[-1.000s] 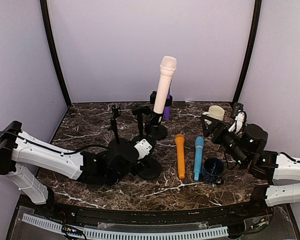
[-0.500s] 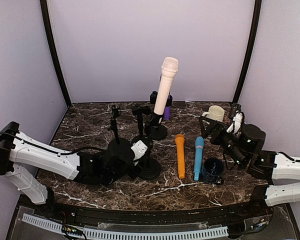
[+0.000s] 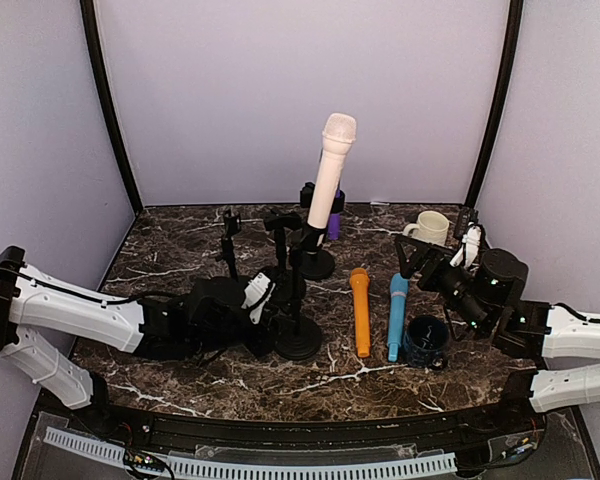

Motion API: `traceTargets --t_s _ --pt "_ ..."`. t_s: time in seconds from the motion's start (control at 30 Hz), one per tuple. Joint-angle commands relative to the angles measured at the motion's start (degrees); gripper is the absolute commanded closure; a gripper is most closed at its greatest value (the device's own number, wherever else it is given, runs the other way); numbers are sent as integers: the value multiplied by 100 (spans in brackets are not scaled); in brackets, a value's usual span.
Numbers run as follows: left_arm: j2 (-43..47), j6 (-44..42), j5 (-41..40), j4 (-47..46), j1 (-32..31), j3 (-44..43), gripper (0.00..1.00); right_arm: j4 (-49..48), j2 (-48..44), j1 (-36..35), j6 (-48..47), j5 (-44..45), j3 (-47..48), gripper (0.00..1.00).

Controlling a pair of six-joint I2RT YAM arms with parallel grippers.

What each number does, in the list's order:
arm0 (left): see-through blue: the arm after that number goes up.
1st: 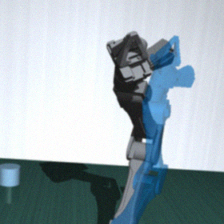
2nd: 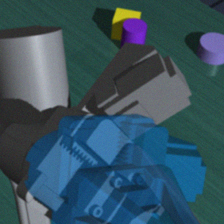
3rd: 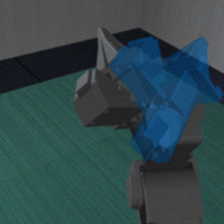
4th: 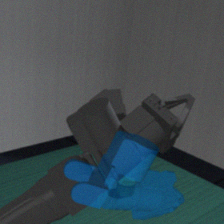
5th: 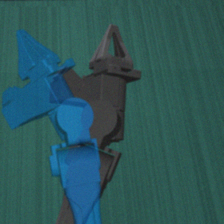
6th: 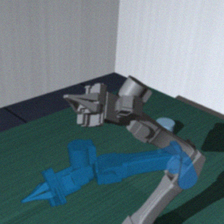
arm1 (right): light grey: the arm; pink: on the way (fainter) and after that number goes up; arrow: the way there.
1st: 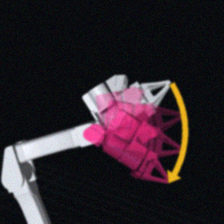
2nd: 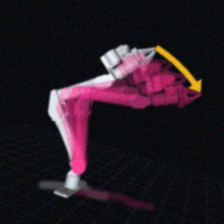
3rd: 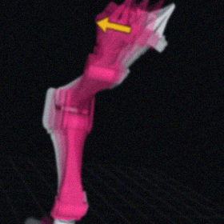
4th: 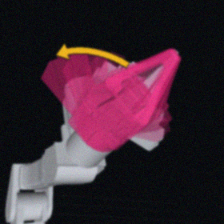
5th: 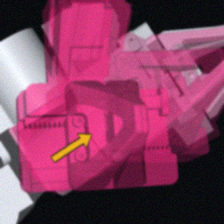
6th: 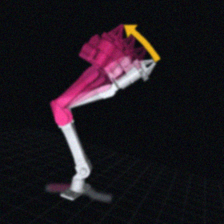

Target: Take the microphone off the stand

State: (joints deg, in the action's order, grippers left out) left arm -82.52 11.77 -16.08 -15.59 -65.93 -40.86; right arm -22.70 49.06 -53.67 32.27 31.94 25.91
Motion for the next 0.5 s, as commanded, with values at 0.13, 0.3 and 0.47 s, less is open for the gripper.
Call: traceTargets --t_s 0.13,0.3,0.47 --pt "830 -689 -430 -338 -12 370 27 -240 13 39 42 -4 94 2" --pt "497 -1585 -827 -153 -179 88 20 -326 94 41 27 18 100 2" --pt "198 -1903 -1115 -187 -250 -136 19 -322 86 39 29 38 75 2"
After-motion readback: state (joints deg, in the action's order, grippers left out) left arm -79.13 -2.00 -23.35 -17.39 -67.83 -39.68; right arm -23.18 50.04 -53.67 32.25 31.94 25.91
